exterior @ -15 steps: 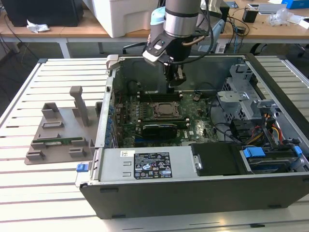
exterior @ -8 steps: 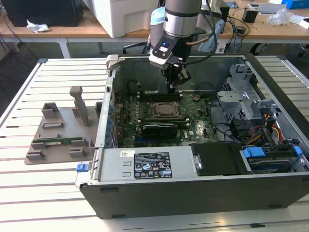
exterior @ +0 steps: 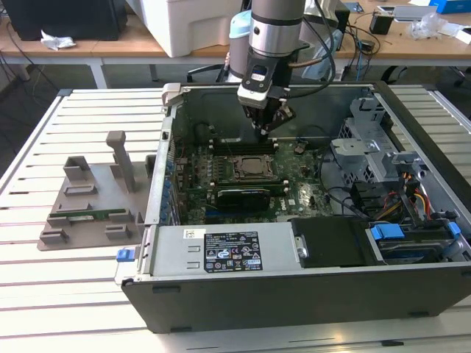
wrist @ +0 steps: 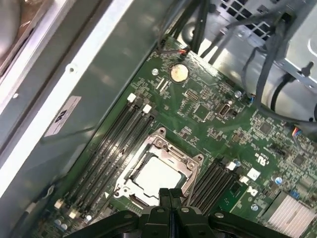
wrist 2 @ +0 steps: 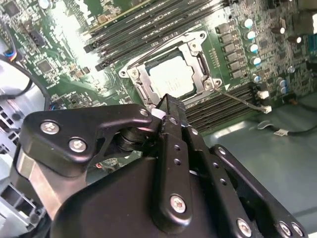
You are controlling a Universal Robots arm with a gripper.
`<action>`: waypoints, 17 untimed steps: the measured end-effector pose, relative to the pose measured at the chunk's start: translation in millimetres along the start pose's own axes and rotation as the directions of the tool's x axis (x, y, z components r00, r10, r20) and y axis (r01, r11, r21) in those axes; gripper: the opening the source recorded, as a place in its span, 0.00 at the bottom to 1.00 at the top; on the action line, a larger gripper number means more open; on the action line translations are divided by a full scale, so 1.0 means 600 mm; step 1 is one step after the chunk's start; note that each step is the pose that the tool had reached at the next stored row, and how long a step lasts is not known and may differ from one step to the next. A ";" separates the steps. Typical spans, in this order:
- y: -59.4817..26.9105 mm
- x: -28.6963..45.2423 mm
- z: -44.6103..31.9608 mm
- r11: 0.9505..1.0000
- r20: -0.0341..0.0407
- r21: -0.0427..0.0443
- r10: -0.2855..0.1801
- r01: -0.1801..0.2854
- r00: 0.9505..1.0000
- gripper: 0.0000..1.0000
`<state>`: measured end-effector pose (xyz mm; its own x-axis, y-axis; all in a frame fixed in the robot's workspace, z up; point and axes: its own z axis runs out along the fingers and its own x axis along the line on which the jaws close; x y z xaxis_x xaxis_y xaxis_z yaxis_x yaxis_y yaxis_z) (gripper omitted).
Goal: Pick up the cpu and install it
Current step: 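Install the first cpu locking lever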
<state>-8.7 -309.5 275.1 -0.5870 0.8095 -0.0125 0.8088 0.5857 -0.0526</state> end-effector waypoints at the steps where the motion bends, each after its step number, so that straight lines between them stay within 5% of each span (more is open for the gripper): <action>1: 0.000 0.000 0.000 1.000 0.001 0.000 -0.021 0.021 1.000 0.11; 14: 0.000 0.000 0.000 0.984 0.009 -0.001 -0.176 0.176 0.984 0.11; 15: 0.000 0.000 0.000 0.981 0.010 -0.001 -0.192 0.193 0.981 0.11; 16: 0.000 0.000 0.000 0.968 0.014 -0.001 -0.252 0.252 0.968 0.11; 17: 0.000 0.000 0.000 0.965 0.014 -0.001 -0.262 0.262 0.965 0.11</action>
<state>-8.7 -309.5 275.2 -0.7786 0.6274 -0.0125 0.6271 0.7772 -0.0526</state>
